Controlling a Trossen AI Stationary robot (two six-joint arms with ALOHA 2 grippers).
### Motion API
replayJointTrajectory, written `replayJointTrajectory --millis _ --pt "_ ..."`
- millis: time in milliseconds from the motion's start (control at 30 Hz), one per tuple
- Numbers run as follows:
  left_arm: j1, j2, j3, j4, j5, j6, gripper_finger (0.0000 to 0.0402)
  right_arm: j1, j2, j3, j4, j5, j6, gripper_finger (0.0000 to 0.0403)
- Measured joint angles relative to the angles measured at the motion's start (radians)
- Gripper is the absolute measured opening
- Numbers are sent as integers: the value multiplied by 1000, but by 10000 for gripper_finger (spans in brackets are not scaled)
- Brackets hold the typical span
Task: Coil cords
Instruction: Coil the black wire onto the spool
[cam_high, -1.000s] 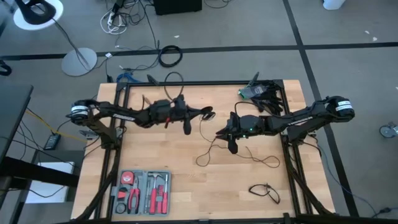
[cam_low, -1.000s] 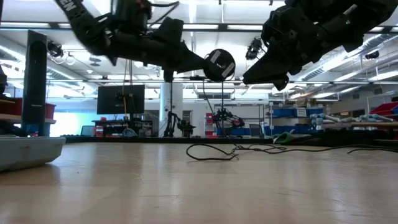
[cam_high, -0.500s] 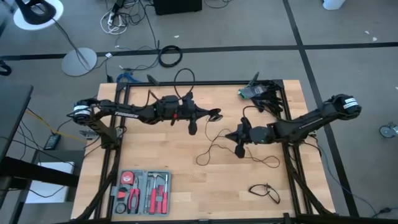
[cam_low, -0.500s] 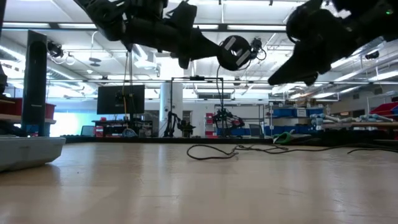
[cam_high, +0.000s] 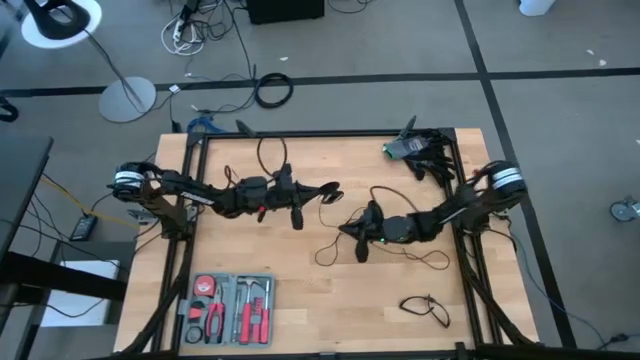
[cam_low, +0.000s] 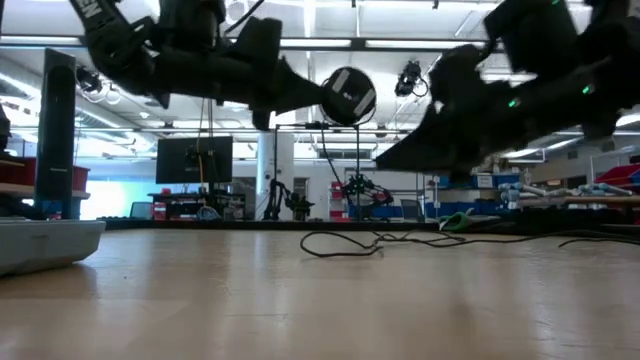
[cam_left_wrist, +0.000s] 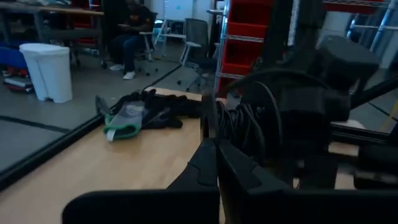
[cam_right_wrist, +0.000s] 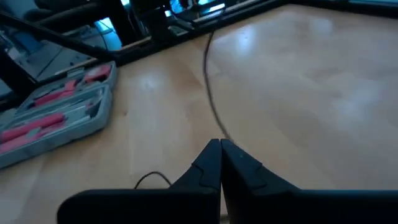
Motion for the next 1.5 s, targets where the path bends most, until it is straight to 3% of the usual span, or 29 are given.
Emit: replayJointTrajectory --millis 233,467,567,667,800,1200,1333,1500 --pt "-23 0 -110 169 -56 -55 0 -34 204 114 209 -1 -76 29" --pt "-27 1 -162 226 -83 -99 0 -65 225 159 229 -7 -123 78" --pt "-28 1 -161 233 -83 -98 0 -82 231 193 189 -47 -134 103" --pt "-28 1 -161 237 -83 -97 0 -96 231 242 39 -76 -125 125" --pt "-28 1 -161 243 -83 -96 0 -103 231 283 -83 -66 -134 140" --pt "-27 1 -161 220 -81 -93 0 -105 220 293 -76 -61 -166 51" --pt "-27 1 -161 217 -81 -93 0 -105 191 292 -85 -14 -169 27" --pt "-27 1 -161 218 -81 -94 0 -105 150 291 -249 38 -121 6"
